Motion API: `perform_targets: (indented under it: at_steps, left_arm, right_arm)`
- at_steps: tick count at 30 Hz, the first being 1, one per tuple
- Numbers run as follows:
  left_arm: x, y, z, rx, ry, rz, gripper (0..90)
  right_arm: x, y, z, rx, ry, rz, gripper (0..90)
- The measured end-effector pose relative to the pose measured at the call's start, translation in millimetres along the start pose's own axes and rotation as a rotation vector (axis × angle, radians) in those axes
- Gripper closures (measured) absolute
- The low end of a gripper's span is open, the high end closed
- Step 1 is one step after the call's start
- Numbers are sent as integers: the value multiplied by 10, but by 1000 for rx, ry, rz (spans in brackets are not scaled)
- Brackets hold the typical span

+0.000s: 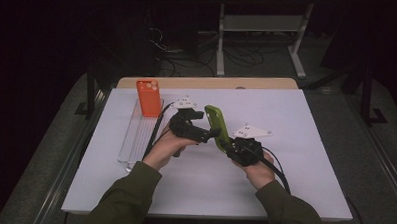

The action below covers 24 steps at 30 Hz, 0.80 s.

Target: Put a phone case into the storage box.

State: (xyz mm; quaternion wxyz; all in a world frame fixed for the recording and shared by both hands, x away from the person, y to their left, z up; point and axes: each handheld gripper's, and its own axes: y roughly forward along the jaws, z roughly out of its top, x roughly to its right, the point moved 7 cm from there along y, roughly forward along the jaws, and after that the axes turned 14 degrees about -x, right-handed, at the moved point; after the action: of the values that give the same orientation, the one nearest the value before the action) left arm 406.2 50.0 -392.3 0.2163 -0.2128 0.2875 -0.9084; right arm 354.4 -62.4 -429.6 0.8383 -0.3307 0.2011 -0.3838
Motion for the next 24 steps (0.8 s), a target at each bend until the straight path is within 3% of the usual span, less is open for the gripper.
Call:
perform_targets:
  at_steps: [7,18,24]
  left_arm:
    - [24,37,34,13,8,-11,0]
    - [15,52,39,30,-17,-29,0]
    - [-10,31,29,25,-21,-19,67]
  right_arm:
    - [-60,-3,21,10,-16,10,761]
    - [-136,36,8,1,-27,19,761]
    - [-128,59,-2,-4,-43,11,759]
